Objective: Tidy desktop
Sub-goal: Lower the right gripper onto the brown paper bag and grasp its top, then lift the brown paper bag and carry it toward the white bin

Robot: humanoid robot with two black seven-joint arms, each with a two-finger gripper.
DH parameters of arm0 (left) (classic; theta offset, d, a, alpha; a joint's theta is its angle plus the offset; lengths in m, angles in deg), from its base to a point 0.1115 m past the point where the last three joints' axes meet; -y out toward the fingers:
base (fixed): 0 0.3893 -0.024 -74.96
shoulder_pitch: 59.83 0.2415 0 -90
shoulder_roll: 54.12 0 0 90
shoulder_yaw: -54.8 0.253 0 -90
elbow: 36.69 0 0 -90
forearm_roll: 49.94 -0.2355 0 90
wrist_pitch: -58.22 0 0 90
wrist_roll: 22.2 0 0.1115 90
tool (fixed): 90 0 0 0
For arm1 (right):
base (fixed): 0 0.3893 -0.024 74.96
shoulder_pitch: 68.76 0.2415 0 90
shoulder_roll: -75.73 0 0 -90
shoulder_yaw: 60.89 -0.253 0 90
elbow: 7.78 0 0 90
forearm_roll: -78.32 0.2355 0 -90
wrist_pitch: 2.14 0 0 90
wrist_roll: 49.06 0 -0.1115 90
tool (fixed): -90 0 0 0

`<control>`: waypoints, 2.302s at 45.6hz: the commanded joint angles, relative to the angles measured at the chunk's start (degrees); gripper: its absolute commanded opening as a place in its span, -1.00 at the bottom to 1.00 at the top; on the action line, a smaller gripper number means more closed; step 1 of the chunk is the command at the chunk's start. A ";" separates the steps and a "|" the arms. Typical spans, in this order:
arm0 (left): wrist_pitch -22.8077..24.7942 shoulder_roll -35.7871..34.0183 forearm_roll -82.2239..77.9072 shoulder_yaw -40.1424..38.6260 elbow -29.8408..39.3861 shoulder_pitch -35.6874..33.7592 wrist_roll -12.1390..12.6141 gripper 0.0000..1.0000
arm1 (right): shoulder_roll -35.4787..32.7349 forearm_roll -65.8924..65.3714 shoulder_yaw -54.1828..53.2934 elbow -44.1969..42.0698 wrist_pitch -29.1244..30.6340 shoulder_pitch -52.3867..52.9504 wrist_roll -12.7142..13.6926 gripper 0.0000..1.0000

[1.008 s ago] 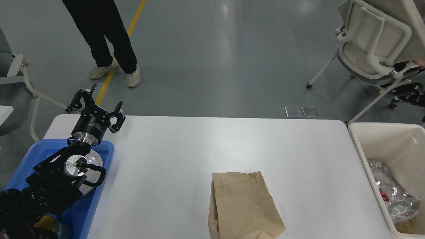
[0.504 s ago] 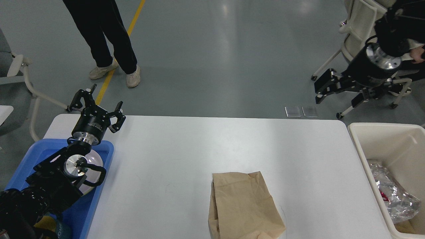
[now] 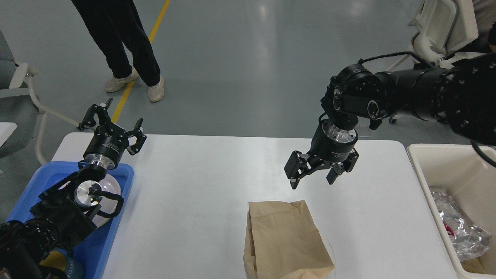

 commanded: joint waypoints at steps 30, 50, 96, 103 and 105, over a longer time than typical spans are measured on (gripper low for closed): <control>0.00 0.00 0.00 0.00 0.01 0.00 0.00 0.94 | -4.64 0.59 -0.31 -10.78 -8.42 -22.52 0.00 1.00; 0.00 0.00 0.00 0.00 0.01 0.00 0.00 0.94 | -5.52 2.52 -1.46 -11.31 -16.76 -27.09 0.00 0.66; 0.00 0.00 0.00 0.00 0.01 0.00 0.00 0.93 | -19.05 8.15 5.92 -9.03 0.00 1.46 -0.35 -1.00; 0.00 0.00 0.00 0.00 0.01 0.00 0.00 0.93 | -22.39 7.89 9.26 -9.29 0.00 9.91 -0.27 -1.00; 0.00 0.00 0.00 0.00 0.01 0.00 0.00 0.93 | -23.09 7.44 10.14 -9.82 0.00 10.96 -0.27 -1.00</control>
